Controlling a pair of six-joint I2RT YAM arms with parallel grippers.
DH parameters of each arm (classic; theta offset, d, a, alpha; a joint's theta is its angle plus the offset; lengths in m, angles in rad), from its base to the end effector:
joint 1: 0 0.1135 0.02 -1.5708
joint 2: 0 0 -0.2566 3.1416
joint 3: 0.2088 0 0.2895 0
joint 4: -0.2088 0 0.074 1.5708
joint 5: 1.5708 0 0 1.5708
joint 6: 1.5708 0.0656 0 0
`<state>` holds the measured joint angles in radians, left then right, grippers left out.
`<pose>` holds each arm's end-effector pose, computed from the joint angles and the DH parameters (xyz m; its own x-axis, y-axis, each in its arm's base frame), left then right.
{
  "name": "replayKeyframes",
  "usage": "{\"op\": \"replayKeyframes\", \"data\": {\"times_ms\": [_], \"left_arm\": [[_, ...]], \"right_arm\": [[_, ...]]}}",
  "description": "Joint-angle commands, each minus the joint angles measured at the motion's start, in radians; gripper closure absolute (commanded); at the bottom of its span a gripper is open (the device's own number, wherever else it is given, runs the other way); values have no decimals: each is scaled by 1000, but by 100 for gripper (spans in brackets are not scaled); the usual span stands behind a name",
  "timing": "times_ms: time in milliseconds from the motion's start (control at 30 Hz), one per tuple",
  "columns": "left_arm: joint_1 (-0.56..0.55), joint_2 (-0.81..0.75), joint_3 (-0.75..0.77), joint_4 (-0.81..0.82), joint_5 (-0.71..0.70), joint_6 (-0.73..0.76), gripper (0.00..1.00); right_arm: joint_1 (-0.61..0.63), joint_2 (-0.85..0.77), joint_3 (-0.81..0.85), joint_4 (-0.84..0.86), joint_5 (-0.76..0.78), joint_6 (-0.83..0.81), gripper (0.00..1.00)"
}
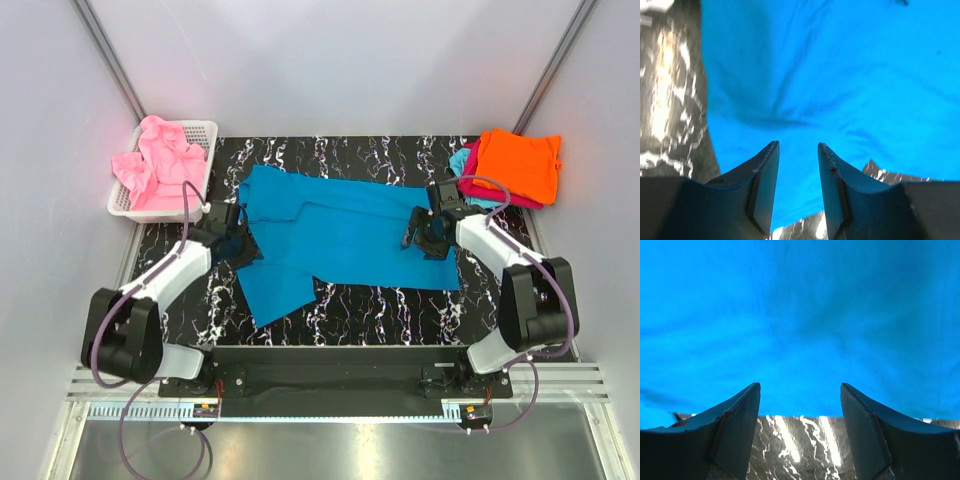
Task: Fold and stack the t-shirts
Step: Fold the tshirt
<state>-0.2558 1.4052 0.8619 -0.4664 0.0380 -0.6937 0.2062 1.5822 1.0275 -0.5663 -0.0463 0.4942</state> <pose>0.3142 -0.0847 0.1534 -0.8040 -0.4501 -0.3886 -0.3143 0.8764 -0.3650 0.3478 0.0758 0.1463 -0.8823 0.2995 -0.3630 0.2207 0.9446 0.2429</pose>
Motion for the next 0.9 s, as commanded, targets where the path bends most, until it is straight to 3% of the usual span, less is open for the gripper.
{"op": "replayKeyframes", "data": {"times_ms": [0, 233, 400, 567, 867], "left_arm": [[-26, -98, -84, -8, -9, -38, 58], [-154, -307, -303, -66, -35, -194, 58], [-217, -435, -330, -172, -108, -247, 59], [-220, -472, -346, -262, -165, -248, 59], [-247, -430, -409, -227, -107, -290, 59]], "right_arm": [[13, -80, -30, -18, -12, 12, 28], [16, -131, -81, -20, -9, 9, 28], [18, -137, -90, -17, -12, 9, 28], [18, -151, -96, -15, -7, 9, 28], [18, -146, -107, -7, -3, 14, 28]]}}
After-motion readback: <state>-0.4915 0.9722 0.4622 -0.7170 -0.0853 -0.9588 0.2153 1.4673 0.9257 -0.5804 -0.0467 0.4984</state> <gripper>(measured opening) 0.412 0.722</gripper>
